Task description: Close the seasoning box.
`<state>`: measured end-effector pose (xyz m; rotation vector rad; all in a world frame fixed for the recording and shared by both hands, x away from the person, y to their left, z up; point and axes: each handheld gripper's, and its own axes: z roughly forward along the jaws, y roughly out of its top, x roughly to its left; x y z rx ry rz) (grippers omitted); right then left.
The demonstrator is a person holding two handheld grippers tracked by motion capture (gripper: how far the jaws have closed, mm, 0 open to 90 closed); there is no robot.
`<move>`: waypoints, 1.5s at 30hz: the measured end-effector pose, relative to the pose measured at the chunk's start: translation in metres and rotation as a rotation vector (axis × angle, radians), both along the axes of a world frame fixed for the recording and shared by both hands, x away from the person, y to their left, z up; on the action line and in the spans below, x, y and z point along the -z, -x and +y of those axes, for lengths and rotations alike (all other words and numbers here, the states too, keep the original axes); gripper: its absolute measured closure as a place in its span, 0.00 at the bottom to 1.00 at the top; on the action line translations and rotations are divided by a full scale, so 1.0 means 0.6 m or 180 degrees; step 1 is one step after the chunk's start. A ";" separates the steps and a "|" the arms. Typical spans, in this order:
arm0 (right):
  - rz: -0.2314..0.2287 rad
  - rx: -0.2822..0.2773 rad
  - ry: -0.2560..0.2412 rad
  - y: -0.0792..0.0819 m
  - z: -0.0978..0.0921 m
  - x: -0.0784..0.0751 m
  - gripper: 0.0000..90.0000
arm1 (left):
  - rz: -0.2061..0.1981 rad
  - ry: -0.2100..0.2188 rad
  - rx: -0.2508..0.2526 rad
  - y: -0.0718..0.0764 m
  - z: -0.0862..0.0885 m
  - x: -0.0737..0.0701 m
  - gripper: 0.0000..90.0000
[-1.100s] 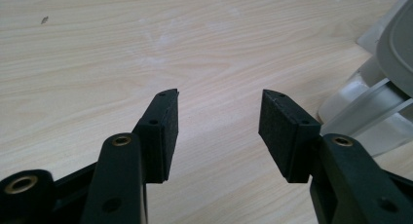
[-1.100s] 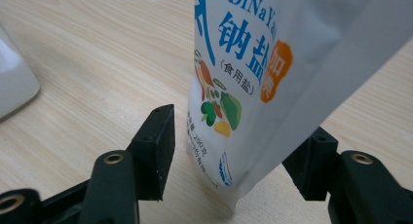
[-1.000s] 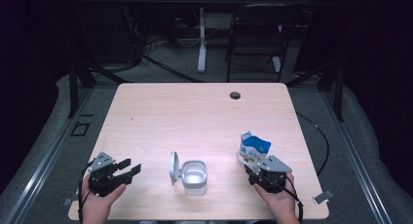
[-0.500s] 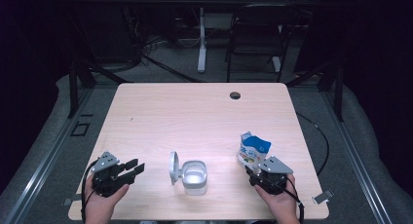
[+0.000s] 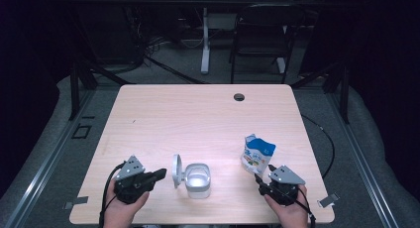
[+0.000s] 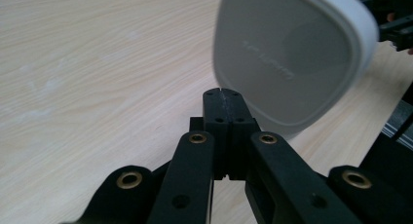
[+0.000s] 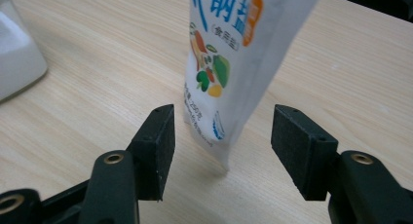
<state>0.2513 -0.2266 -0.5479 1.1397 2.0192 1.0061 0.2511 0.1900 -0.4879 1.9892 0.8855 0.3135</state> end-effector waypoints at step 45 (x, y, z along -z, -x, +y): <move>0.0036 -0.0134 0.0098 -0.007 0.020 0.006 0.46 | -0.0063 -0.0003 -0.0283 -0.009 0.040 0.014 1.00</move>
